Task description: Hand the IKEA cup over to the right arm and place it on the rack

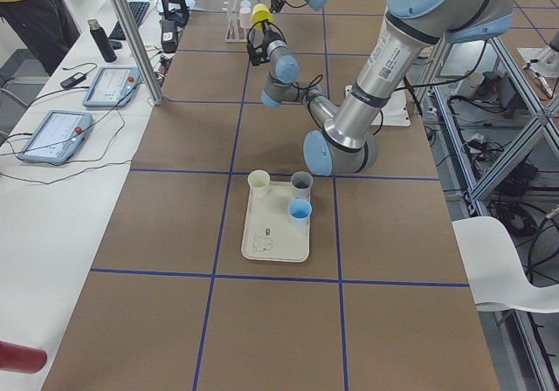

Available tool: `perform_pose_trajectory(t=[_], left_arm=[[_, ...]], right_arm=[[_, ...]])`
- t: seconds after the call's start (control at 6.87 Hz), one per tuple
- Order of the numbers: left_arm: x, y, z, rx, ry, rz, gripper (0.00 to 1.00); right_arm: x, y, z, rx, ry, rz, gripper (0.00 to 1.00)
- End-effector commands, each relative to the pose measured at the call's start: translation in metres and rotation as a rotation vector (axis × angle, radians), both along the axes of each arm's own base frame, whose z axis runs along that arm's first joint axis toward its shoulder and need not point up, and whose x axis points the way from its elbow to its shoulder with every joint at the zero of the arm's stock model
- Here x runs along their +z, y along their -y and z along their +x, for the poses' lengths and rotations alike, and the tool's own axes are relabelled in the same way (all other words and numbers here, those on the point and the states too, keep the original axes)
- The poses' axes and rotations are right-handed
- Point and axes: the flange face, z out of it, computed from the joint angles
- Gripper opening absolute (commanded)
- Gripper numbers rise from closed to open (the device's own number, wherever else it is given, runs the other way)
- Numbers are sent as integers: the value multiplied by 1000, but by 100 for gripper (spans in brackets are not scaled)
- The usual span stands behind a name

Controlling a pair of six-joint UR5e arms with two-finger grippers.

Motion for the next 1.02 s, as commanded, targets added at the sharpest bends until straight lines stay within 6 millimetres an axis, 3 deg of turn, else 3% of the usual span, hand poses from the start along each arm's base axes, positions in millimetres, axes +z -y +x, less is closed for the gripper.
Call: perform_pose_trajectory(t=[0.0,0.87], left_arm=[[-7,0,0,2,-10,3,0],[-15,-1,1,25,-30,-9,0]], right_arm=[[-2,-6,-9,3,17,-1,100],[-13,-2,-10,26,92,-62,100]])
